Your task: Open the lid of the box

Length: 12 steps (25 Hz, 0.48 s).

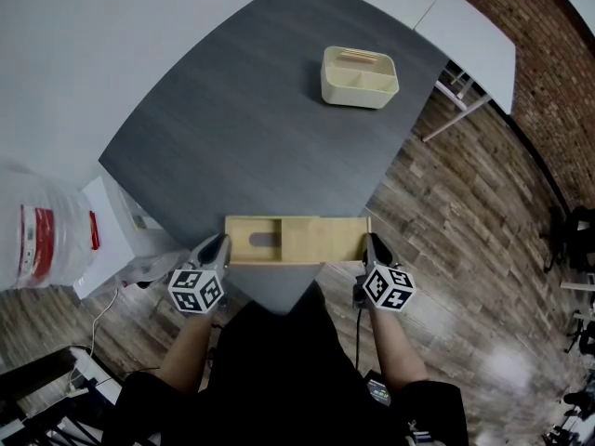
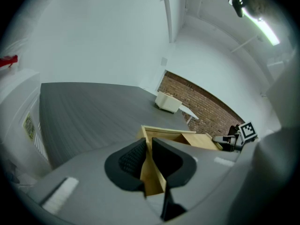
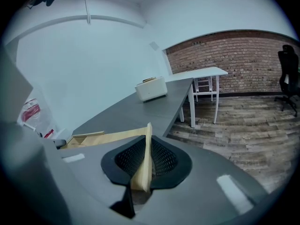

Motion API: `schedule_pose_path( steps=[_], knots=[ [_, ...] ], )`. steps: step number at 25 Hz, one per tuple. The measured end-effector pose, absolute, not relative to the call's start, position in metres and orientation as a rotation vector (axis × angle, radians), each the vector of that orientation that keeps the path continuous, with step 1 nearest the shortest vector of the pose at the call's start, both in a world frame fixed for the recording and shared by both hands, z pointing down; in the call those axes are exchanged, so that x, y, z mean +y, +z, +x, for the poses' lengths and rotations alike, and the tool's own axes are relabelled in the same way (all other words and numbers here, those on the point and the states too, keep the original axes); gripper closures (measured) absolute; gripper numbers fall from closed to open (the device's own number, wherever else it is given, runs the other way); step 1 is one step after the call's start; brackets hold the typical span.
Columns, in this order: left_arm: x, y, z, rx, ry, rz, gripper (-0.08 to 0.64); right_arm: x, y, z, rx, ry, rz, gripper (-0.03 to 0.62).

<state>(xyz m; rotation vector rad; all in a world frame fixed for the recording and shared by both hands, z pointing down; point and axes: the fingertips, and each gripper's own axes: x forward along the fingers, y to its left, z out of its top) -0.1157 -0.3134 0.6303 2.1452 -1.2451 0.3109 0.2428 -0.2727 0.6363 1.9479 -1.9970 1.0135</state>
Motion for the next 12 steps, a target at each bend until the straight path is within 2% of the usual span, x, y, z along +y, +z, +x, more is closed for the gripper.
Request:
schedule_pose_path(
  steps=[12],
  knots=[
    [-0.3139,0.6292,-0.1156,-1.237,0.314,2.154,0.518,-0.2726,0.6357,0.2494,-1.958,0.984,1.964,0.555]
  ],
)
